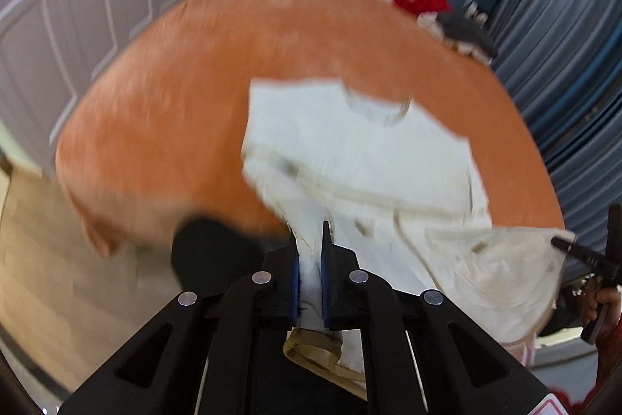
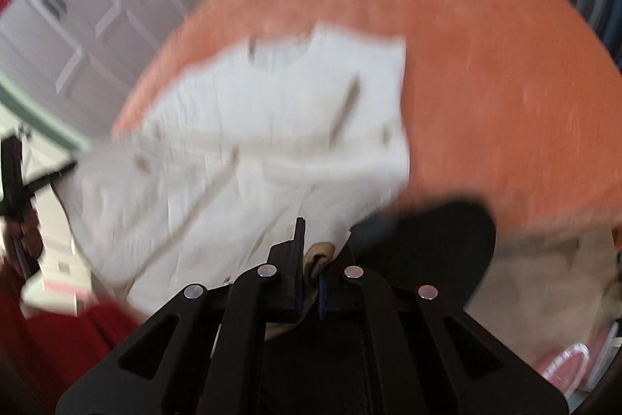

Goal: Fold large clothes

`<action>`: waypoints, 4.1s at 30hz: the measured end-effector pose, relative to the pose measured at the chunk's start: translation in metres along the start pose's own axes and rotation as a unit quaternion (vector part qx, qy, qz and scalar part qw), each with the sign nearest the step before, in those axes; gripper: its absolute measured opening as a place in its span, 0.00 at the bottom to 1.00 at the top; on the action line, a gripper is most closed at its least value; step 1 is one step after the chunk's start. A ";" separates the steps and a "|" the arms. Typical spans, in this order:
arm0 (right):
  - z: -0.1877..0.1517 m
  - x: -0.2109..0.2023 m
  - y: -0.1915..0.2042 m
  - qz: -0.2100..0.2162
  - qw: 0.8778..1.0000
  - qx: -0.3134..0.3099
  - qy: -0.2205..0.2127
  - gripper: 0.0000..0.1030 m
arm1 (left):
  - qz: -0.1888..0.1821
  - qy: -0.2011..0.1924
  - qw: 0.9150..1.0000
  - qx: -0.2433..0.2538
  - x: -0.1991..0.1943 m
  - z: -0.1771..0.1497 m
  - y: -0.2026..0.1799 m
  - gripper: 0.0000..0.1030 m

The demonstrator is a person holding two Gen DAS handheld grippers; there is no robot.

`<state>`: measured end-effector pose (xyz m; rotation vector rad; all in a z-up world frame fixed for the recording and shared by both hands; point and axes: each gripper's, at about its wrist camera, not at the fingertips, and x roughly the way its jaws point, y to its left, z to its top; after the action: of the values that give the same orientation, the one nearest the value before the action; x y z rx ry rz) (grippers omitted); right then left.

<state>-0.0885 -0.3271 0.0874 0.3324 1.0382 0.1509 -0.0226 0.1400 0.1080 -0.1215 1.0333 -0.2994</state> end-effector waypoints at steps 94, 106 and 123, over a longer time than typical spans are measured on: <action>0.154 0.228 -0.057 -0.176 0.968 0.091 -0.156 0.51 | 0.182 -0.107 0.976 -0.059 0.264 0.167 0.057 0.63; 0.163 0.270 0.071 -0.051 0.993 -0.040 -0.100 0.43 | 0.027 -0.063 0.997 0.045 0.284 0.173 -0.079 0.63; 0.143 0.364 0.076 -0.077 0.994 -0.064 -0.040 0.42 | 0.072 -0.024 0.995 0.065 0.383 0.142 -0.084 0.65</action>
<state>0.2207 -0.1829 -0.1183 0.1397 0.9651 0.0647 0.2655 -0.0612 -0.1161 0.0628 0.9663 -0.2295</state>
